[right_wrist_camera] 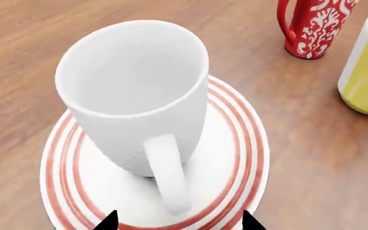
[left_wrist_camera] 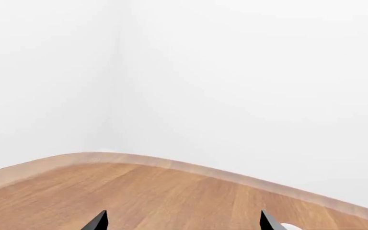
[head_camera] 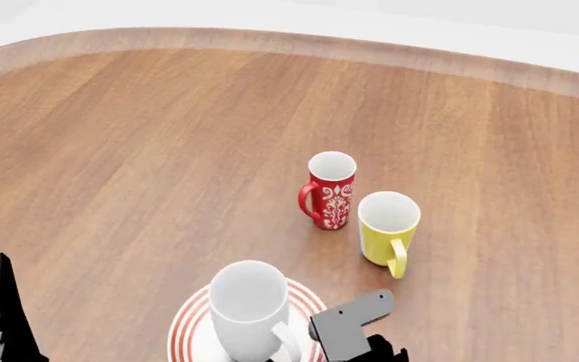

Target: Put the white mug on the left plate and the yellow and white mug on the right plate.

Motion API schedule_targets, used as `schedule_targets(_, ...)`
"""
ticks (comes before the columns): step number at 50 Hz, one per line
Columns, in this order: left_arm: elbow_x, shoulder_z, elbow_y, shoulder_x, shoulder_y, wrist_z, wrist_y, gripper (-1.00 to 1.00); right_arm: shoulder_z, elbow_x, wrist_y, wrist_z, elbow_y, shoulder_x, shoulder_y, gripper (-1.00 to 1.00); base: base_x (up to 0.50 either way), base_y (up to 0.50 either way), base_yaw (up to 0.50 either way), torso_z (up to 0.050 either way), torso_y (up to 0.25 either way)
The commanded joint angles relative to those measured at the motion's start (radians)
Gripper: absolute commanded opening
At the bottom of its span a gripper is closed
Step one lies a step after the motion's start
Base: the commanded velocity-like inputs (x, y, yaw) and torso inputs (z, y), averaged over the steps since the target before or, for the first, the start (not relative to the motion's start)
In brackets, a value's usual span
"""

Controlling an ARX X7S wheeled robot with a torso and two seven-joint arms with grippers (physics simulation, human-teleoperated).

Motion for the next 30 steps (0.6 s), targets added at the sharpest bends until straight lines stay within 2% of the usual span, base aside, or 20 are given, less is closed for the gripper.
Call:
schedule_targets(1, 0.004, 0.007, 0.006, -0.002, 0.003, -0.005, 0.0, 1.0, 0.053, 0.076, 0.088, 0.082, -0.463, 0.154, -0.242, 1.0, 0.0, 0.0, 0.0, 0.0, 0.0)
schedule_targets(10, 0.011, 0.016, 0.003, -0.004, 0.001, -0.002, 0.006, 1.0, 0.214, 0.195, 0.006, 0.136, -0.849, 0.273, -0.474, 1.0, 0.0, 0.0, 0.0, 0.0, 0.0)
schedule_targets(21, 0.003, 0.014, -0.004, -0.01, -0.004, 0.002, 0.008, 1.0, 0.292, 0.163, -0.183, 0.157, -0.976, 0.276, -0.589, 1.0, 0.0, 0.0, 0.0, 0.0, 0.0)
schedule_targets(30, -0.002, 0.012, -0.004, -0.017, -0.005, 0.007, 0.012, 1.0, 0.328, 0.148, -0.27, 0.183, -1.072, 0.269, -0.654, 1.0, 0.0, 0.0, 0.0, 0.0, 0.0)
